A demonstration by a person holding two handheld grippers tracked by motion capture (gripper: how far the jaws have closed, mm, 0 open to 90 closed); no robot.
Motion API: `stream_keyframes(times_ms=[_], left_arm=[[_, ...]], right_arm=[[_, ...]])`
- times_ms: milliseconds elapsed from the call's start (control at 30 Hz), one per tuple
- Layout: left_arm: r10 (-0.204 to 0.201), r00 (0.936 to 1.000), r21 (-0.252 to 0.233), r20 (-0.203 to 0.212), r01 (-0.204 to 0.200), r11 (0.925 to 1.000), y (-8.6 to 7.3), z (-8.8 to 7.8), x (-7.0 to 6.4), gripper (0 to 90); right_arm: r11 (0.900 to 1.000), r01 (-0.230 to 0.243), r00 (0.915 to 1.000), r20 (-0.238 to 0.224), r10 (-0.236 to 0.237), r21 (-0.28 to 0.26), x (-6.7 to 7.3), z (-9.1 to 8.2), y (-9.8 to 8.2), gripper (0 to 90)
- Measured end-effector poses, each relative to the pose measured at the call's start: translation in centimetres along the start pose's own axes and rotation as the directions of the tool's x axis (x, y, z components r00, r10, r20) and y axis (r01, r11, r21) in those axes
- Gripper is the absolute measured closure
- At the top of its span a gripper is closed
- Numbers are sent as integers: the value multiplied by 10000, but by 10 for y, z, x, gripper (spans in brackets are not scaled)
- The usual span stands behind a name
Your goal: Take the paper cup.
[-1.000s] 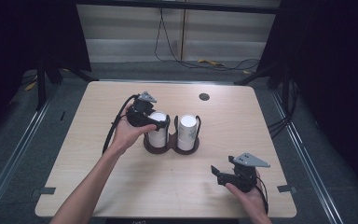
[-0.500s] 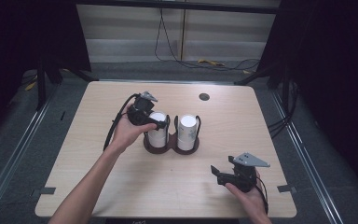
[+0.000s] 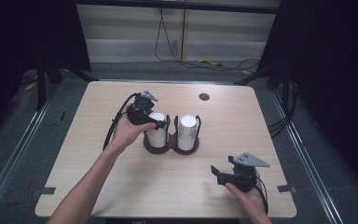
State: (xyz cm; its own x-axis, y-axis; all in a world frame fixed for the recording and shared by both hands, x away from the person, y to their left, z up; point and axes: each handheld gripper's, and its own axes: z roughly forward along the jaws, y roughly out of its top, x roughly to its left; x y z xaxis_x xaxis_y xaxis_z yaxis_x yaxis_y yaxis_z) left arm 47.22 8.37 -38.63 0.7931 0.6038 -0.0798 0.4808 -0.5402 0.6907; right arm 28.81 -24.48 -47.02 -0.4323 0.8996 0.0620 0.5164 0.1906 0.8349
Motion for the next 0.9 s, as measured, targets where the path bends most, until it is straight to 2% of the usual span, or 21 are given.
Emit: stream_keyframes(times_ms=[333,900], left_arm=[[79,9999,-380,-94,-83,9992,3,-7,-1,340],[103,9999,-882,138,-90,9961,2,-17,2,349]], right_arm=[[10000,11,10000,11,-11,-18,0,0,0,201],[10000,19,10000,18,-19,-16,1,1,0,201]])
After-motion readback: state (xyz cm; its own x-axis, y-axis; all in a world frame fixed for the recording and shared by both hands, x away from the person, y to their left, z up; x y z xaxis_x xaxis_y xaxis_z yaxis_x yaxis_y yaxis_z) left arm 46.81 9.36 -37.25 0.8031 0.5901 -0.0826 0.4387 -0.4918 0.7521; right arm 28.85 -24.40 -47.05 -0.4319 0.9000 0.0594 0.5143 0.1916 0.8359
